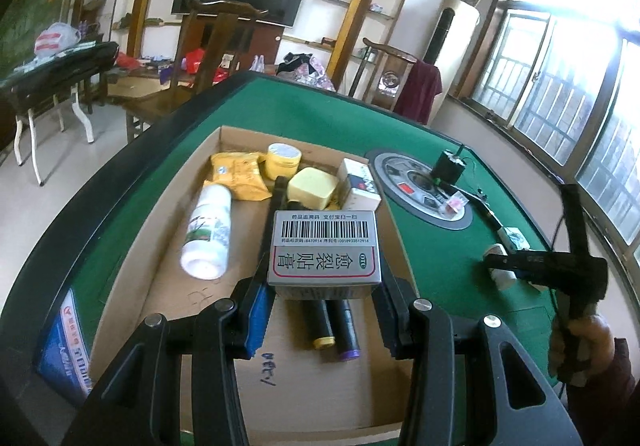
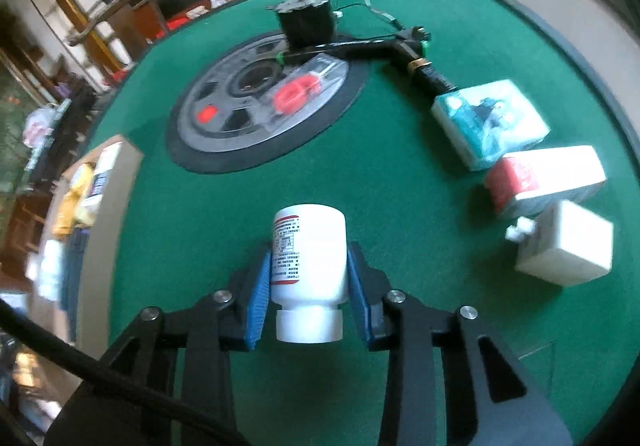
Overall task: Organize objects
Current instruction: 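Lift the medicine box with the left tool while the right tool grasps the white pill bottle, then carry the medicine box and pill bottle into the cardboard box and release both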
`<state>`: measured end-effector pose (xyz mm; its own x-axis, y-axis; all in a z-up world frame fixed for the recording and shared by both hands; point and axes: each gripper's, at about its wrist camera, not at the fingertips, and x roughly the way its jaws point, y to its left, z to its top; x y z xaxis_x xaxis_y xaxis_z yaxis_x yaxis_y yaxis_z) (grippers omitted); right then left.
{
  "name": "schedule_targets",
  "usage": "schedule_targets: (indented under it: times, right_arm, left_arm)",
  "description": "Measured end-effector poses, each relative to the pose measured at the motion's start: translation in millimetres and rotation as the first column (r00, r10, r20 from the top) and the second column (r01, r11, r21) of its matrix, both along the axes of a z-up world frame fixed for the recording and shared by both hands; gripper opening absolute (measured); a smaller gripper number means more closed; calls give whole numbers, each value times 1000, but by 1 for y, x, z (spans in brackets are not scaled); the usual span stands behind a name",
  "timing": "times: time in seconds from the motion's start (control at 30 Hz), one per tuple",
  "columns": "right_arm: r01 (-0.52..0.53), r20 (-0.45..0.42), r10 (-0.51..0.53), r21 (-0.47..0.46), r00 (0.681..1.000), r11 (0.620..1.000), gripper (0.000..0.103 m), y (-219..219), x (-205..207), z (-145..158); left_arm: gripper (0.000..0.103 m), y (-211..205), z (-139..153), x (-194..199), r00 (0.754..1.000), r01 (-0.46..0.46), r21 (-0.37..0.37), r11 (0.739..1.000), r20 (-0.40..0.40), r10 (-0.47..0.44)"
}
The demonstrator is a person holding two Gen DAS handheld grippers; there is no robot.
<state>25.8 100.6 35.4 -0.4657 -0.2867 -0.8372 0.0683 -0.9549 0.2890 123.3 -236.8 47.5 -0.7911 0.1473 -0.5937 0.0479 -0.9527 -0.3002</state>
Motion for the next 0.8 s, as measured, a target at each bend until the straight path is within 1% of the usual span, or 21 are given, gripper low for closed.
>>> schedule_targets:
  times: [0.07, 0.23, 0.33, 0.43, 0.5, 0.6, 0.73, 0.8]
  right_arm:
    - [-27, -6, 27, -54, 1000, 998, 33, 0, 7, 6]
    - [-121, -49, 116, -118, 992, 986, 33, -20, 21, 31]
    - [-190, -48, 185, -165, 982, 968, 33, -37, 24, 42]
    - [-261, -38, 259, -209, 965, 942, 33, -67, 22, 46]
    - [-304, -28, 306, -231, 952, 924, 33, -88, 22, 48]
    - [-363, -14, 370, -232, 929, 902, 33, -124, 23, 48]
    - [-424, -1, 432, -188, 902, 886, 33, -168, 22, 44]
    - [-444, 11, 451, -150, 893, 883, 33, -190, 19, 38]
  left_arm:
    - [40, -5, -2, 0, 1000, -5, -2, 1000, 8, 5]
    - [40, -13, -6, -3, 999, -35, -26, 999, 32, 36]
    - [40, -22, -11, -5, 996, -58, -45, 997, 63, 61]
    - [40, -33, -17, -11, 992, -75, -47, 996, 96, 79]
    - [40, -38, -20, -18, 989, -82, -61, 995, 119, 89]
    - [40, -40, -23, -26, 985, -84, -89, 992, 140, 96]
    - [40, -38, -23, -38, 983, -68, -124, 990, 162, 88]
    - [40, -35, -24, -44, 982, -58, -148, 987, 168, 83]
